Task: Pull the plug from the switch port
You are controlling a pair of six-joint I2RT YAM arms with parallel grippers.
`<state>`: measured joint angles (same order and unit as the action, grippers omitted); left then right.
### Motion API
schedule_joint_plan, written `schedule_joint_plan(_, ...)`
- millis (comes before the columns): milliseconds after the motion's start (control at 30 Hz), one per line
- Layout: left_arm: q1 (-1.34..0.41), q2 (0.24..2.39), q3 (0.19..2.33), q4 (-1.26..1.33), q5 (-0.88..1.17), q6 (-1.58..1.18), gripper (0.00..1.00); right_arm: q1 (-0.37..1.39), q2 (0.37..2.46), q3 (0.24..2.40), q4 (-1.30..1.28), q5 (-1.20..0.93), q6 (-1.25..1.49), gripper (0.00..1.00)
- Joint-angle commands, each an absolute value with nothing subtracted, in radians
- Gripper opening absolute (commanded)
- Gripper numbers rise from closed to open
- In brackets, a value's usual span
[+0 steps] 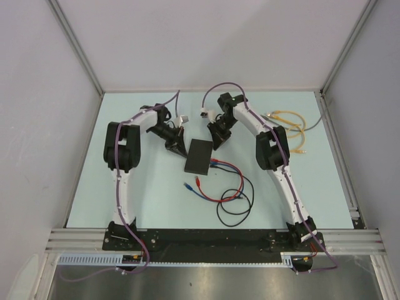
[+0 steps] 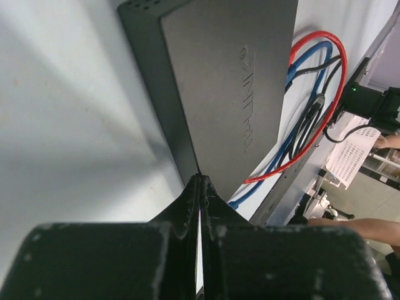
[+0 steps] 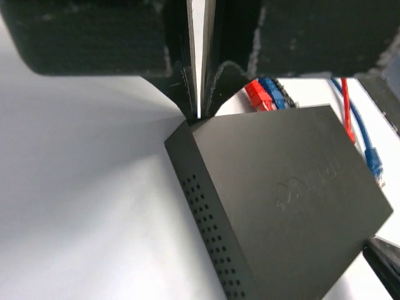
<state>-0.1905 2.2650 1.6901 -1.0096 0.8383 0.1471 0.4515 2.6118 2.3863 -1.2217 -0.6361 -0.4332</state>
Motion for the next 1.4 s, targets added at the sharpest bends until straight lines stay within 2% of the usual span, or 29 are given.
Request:
schedule_joint_plan(0,-0.218,2.319,1.801,-0.982,0.887,0.141,0.00,0.460,2.648,2.496,-1.167,-0.637,-0.403,0.10)
schedule_joint_plan(267,-0.233,2.359,1.971,-0.985,0.816,0.144,0.00,0.462,2.638,2.545,-1.091,-0.600,-0.376,0.10)
schedule_joint_plan(467,-0.172,2.255,1.896,-1.008,0.764,0.147,0.02,0.410,2.588,2.478,-1.111,-0.586,-0.377,0.12)
schedule_joint_plan(533,-0.156,2.214,1.882,-1.023,0.749,0.158,0.07,0.379,2.565,2.462,-1.123,-0.589,-0.390,0.14)
schedule_joint_plan(633,-0.152,2.174,1.876,-1.032,0.750,0.173,0.12,0.339,2.545,2.453,-1.146,-0.635,-0.414,0.26)
schedule_joint_plan(667,-0.152,2.169,1.878,-1.032,0.771,0.175,0.14,0.330,2.543,2.456,-1.153,-0.684,-0.425,0.37)
schedule_joint_plan(733,-0.152,2.161,1.879,-1.026,0.794,0.173,0.16,0.304,2.542,2.464,-1.176,-0.742,-0.445,0.50)
schedule_joint_plan(767,-0.152,2.163,1.879,-1.023,0.817,0.170,0.16,0.298,2.539,2.462,-1.180,-0.790,-0.448,0.63)
schedule_joint_plan(800,-0.153,2.164,1.879,-1.023,0.830,0.169,0.14,0.293,2.536,2.447,-1.178,-0.811,-0.449,0.68)
schedule_joint_plan(833,-0.153,2.166,1.881,-1.023,0.842,0.173,0.00,0.291,2.527,2.432,-1.166,-0.828,-0.448,0.72)
schedule_joint_plan(867,-0.153,2.180,1.884,-1.032,0.865,0.184,0.00,0.288,2.523,2.416,-1.155,-0.862,-0.451,0.77)
schedule_joint_plan(1033,-0.156,2.264,2.015,-1.167,0.897,0.242,0.00,0.293,2.543,2.387,-1.147,-0.952,-0.477,0.75)
schedule_joint_plan(1133,-0.166,2.286,2.032,-1.141,0.896,0.235,0.00,0.296,2.580,2.388,-1.126,-1.008,-0.447,0.69)
schedule_joint_plan(1367,-0.230,2.338,2.046,-1.105,0.856,0.222,0.00,0.299,2.638,2.399,-1.051,-1.034,-0.356,0.62)
